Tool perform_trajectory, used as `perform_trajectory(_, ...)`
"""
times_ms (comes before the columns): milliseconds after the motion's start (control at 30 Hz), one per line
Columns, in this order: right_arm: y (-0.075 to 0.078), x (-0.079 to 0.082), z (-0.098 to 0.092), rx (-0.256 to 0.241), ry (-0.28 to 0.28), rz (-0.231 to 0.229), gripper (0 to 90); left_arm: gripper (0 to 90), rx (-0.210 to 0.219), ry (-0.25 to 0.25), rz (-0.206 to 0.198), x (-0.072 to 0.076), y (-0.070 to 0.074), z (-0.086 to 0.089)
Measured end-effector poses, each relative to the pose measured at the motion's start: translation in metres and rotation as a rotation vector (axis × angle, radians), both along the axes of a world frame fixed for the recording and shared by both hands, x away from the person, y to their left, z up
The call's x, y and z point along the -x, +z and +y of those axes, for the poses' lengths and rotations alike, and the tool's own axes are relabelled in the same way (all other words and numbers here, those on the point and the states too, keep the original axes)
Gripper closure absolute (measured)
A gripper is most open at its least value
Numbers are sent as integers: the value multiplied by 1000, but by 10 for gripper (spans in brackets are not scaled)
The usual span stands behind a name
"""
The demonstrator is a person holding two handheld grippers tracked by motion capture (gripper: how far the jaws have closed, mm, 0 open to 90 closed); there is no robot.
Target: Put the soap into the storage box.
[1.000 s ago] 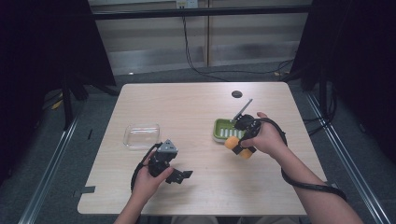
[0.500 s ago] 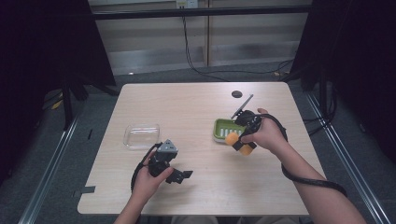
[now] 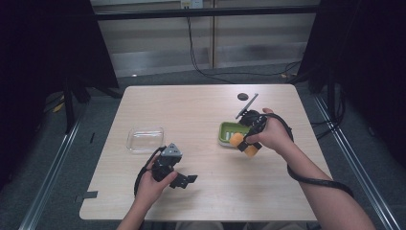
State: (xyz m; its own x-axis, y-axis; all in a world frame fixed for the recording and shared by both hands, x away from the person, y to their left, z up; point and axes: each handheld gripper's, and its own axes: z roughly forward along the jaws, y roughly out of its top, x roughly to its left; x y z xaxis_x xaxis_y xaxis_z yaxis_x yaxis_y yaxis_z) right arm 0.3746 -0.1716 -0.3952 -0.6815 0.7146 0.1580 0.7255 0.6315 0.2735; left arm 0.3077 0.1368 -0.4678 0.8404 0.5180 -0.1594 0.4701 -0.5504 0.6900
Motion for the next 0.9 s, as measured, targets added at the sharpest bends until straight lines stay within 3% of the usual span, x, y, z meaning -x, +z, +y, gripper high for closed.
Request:
perform_trajectory(233,0,-4,2,9,-3,-8,501,36,16,2,-7,0,-2,-1)
perform_trajectory(900,-1,-15,-3,8,2,-21,502,36,12,2,-8,0,-2,-1)
